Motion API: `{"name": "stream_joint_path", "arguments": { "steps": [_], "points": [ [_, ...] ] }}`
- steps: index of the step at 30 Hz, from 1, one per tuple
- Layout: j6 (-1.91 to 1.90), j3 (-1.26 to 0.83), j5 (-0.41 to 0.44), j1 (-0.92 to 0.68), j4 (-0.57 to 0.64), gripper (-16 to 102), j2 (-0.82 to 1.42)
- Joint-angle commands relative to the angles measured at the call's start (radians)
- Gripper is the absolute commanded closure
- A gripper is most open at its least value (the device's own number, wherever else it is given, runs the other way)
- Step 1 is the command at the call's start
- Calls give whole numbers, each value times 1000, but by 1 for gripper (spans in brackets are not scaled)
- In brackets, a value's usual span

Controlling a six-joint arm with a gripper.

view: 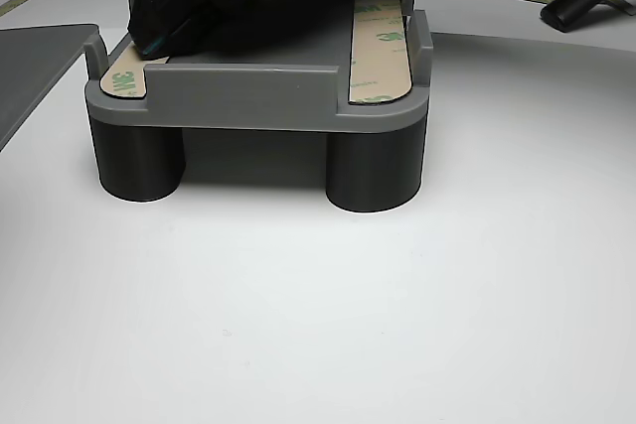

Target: Peel off protective film from adhesive tape.

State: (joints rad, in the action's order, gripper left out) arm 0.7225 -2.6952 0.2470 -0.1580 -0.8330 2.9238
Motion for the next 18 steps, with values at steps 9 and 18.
{"name": "stream_joint_path", "arguments": {
  "steps": [9,18],
  "points": [
    [488,31,52,-57,-69,97,-78],
    [505,160,130,-153,3,97,-374]
  ]
}}
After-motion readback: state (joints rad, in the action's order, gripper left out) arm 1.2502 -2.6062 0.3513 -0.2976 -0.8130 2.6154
